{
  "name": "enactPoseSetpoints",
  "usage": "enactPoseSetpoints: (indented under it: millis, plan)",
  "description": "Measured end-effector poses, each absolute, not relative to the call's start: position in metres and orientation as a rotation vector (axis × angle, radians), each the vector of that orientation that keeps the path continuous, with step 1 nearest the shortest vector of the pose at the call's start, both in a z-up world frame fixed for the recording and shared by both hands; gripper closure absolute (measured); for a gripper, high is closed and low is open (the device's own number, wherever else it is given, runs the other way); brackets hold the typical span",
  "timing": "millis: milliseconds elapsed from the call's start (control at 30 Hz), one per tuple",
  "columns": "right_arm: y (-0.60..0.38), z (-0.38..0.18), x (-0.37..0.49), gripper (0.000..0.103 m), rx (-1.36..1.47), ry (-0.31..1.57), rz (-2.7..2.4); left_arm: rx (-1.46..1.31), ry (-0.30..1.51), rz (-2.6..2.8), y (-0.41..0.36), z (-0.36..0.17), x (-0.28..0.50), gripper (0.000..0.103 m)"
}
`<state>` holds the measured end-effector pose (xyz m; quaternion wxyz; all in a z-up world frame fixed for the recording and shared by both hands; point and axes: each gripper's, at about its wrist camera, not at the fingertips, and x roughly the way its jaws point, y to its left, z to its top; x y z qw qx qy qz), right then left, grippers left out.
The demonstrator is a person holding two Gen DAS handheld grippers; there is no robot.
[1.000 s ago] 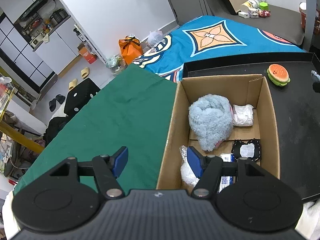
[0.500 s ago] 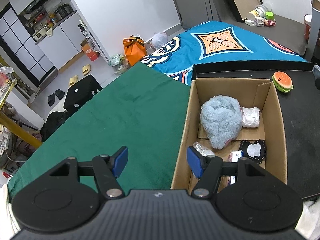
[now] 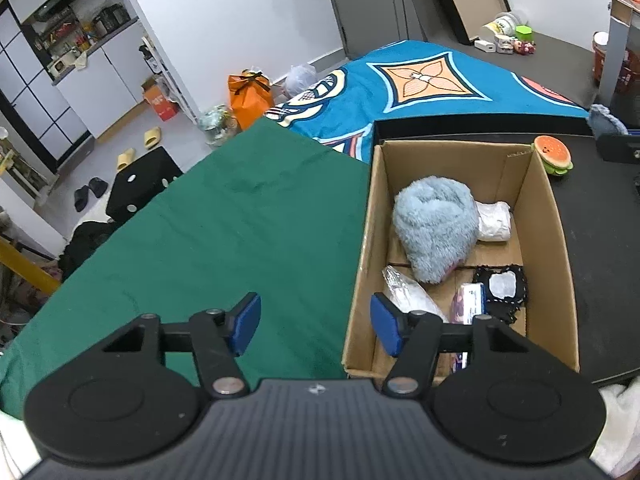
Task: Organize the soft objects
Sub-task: 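Lift the denim plush with the right gripper and carry it toward the box, then lower the denim plush into the box and open the right gripper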
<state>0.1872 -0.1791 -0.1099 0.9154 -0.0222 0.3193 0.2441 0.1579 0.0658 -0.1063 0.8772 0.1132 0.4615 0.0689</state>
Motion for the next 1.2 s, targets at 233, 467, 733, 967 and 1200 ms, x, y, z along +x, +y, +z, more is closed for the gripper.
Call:
enactPoseSetpoints:
  millis: [233, 467, 733, 967, 1200]
  plan:
    - [-0.156, -0.106, 0.174, 0.079, -0.059, 0.646, 0.567, 0.200, 0.970, 0.095, 0.071, -0.115, 0.155, 0.052]
    - [-0.137, -0.110, 0.171, 0.079, -0.090, 0.655, 0.601, 0.194, 0.984, 0.037, 0.069, -0.123, 0.156, 0.070]
    - [-0.119, -0.114, 0.170, 0.078, -0.114, 0.661, 0.618, 0.164, 1.018, -0.007, 0.075, -0.132, 0.161, 0.084]
    - [-0.110, -0.111, 0.170, 0.063, -0.118, 0.665, 0.623, 0.130, 1.020, -0.024, 0.082, -0.136, 0.161, 0.095]
    - [-0.125, -0.114, 0.177, 0.060, -0.108, 0.692, 0.536, 0.108, 1.010, -0.034, 0.086, -0.135, 0.159, 0.096]
